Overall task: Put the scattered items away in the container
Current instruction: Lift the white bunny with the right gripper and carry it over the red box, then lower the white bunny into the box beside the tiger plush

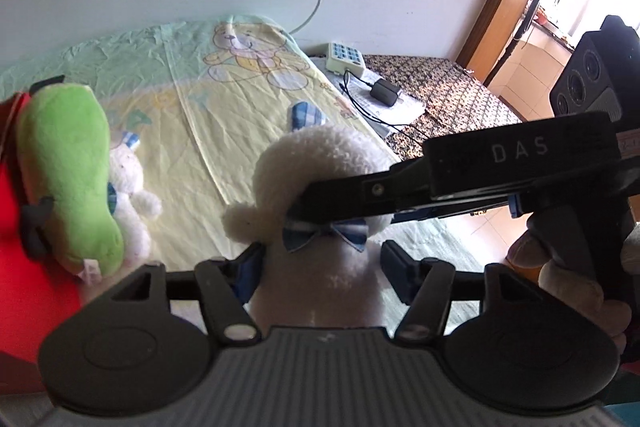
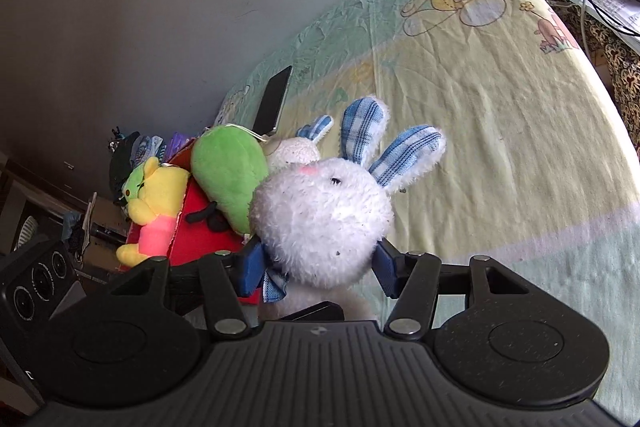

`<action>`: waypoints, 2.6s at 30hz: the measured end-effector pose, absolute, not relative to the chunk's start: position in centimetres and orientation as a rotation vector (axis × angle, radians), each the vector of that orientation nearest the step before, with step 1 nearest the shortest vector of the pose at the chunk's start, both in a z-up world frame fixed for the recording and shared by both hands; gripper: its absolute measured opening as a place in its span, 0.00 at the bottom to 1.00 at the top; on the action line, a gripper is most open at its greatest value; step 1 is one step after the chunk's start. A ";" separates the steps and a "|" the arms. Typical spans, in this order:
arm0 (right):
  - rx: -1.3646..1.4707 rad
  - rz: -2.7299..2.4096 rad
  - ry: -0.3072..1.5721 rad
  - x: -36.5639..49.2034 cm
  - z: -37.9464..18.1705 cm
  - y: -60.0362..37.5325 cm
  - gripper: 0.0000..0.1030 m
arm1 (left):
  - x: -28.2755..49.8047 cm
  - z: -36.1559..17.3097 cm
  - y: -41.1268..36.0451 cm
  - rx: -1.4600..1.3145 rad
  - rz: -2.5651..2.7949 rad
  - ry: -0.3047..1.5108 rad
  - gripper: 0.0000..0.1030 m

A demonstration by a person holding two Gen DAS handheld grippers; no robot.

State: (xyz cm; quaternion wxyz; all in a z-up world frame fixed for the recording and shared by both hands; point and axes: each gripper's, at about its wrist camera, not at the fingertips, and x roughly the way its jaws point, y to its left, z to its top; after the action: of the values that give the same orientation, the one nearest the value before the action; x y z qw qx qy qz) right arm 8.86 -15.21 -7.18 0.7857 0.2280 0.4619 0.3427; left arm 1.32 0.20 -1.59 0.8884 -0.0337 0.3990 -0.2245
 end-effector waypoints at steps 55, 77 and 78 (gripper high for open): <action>-0.054 0.997 1.035 9.1 -6.5 27.6 0.58 | 0.6 -0.8 36.2 -0.139 -0.031 0.808 0.62; 0.160 0.989 1.043 9.5 -5.5 24.5 0.63 | 0.3 0.0 35.6 -0.100 -0.014 0.837 0.63; 0.131 0.995 1.047 9.4 -5.6 24.8 0.63 | 0.1 0.0 35.6 -0.101 -0.016 0.835 0.63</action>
State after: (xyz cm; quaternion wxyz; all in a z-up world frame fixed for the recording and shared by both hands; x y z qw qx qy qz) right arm 9.45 24.83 -5.63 0.7486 0.0600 0.4787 0.4548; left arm 0.12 35.58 0.04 0.9129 -0.0490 0.4051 -0.0080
